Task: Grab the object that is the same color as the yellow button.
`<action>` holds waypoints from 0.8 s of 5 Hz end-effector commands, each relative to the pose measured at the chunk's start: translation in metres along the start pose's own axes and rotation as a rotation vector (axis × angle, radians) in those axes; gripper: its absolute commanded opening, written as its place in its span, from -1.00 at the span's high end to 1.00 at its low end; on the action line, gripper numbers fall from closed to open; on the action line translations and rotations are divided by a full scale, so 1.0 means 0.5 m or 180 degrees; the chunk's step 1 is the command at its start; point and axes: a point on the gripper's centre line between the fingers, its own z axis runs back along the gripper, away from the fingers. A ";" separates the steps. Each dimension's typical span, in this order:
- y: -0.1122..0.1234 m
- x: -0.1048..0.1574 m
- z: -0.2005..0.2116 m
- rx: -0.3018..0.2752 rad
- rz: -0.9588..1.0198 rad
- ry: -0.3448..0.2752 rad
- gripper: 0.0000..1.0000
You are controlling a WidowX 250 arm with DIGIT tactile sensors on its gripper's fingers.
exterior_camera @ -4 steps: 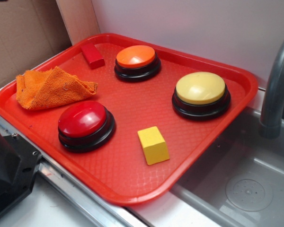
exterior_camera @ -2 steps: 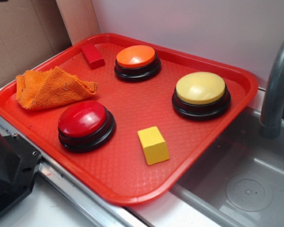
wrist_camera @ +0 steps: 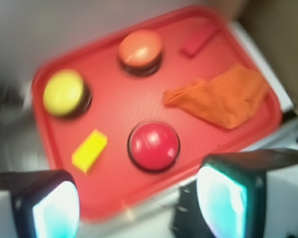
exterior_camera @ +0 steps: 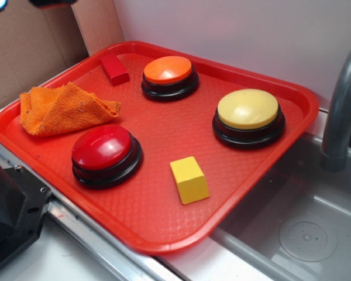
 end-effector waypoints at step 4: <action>-0.124 -0.023 -0.293 -0.0131 0.1419 0.0365 -1.00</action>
